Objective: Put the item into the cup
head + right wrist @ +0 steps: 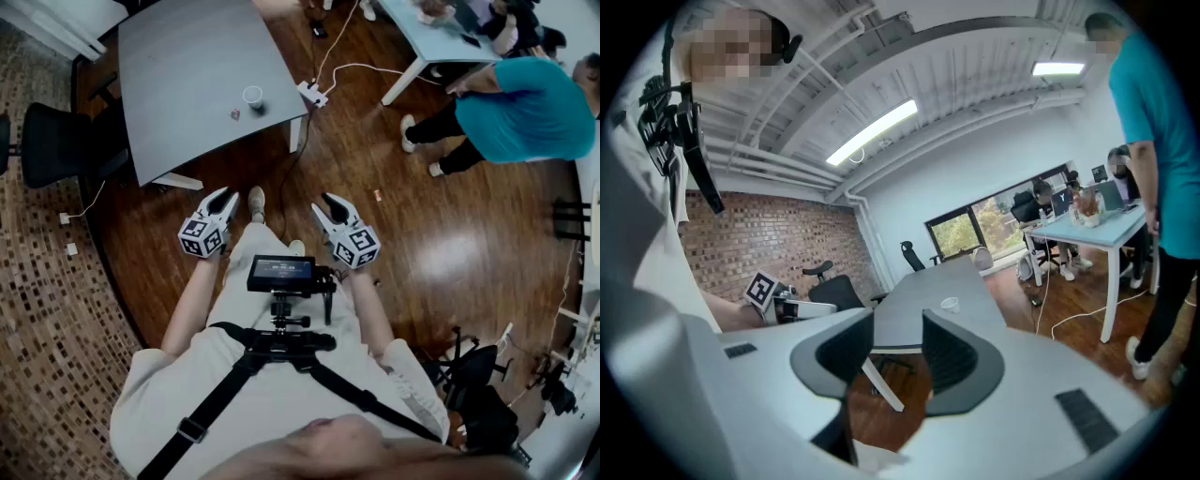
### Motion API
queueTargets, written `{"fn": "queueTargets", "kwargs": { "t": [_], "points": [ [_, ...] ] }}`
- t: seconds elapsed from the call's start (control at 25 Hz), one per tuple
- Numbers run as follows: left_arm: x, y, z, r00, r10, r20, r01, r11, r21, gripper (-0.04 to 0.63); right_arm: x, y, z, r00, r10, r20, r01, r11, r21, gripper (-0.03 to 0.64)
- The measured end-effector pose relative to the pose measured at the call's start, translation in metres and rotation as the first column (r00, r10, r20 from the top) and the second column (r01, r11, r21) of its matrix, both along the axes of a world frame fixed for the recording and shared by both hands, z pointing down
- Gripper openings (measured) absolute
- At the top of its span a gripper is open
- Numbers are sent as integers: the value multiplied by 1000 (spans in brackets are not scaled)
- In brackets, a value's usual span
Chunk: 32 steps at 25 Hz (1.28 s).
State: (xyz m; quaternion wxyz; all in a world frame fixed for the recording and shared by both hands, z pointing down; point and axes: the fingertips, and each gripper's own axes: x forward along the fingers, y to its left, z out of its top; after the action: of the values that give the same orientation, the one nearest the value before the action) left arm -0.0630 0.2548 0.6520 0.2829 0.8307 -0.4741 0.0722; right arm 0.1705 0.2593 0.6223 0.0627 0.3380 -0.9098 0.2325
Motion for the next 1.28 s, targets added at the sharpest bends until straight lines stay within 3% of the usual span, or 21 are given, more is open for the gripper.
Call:
{"fn": "queueTargets", "kwargs": {
  "t": [0.24, 0.48, 0.8, 1.28],
  "points": [
    [-22, -46, 2, 999, 43, 27, -42, 999, -9, 94, -18, -49, -3, 1000, 27, -8, -27, 1000, -1, 187],
    [-64, -108, 20, 997, 63, 36, -62, 997, -45, 106, -57, -114, 3, 999, 38, -30, -39, 999, -14, 187],
    [-118, -150, 50, 993, 110, 29, -107, 991, -80, 110, -118, -160, 17, 996, 46, -72, -48, 998, -30, 187],
    [-135, -197, 77, 973, 230, 14, -228, 970, -87, 110, -156, -197, 14, 987, 128, -95, -129, 992, -12, 187]
  ]
}}
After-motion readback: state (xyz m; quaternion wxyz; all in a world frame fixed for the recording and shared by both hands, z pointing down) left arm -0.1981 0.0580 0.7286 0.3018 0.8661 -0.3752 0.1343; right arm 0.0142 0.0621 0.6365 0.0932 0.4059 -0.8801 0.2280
